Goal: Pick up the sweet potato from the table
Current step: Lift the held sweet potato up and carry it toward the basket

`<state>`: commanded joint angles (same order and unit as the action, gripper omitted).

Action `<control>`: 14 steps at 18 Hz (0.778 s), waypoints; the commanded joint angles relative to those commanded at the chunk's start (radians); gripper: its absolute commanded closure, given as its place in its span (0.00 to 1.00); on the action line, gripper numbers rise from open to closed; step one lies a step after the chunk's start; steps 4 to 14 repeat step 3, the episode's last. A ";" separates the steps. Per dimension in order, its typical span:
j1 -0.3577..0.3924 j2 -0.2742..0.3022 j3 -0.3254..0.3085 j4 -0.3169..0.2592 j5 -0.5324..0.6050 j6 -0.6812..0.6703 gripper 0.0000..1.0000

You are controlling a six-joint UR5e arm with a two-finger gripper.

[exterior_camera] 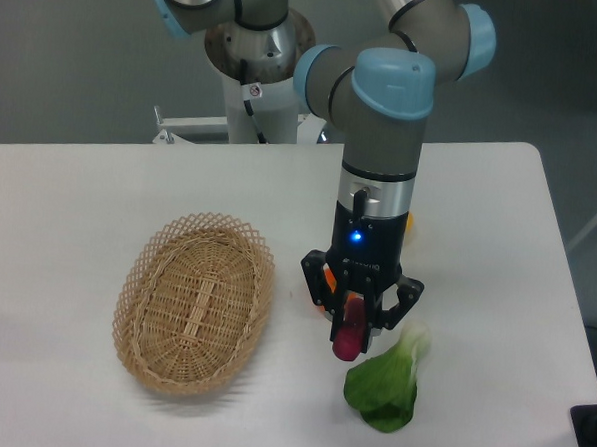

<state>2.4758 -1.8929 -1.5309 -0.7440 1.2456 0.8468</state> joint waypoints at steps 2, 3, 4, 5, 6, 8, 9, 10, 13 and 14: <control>0.000 0.000 0.002 0.000 0.000 -0.006 0.62; 0.000 0.000 0.000 0.000 0.000 -0.008 0.62; 0.000 0.000 0.000 0.000 0.000 -0.008 0.62; 0.000 0.000 0.000 0.000 0.000 -0.008 0.62; 0.000 0.000 0.000 0.000 0.000 -0.008 0.62; 0.000 0.000 0.000 0.000 0.000 -0.008 0.62; 0.000 0.000 0.000 0.000 0.000 -0.008 0.62; 0.000 0.000 0.000 0.000 0.000 -0.008 0.62; 0.000 0.000 0.000 0.000 0.000 -0.008 0.62; 0.000 0.000 0.000 0.000 0.000 -0.008 0.62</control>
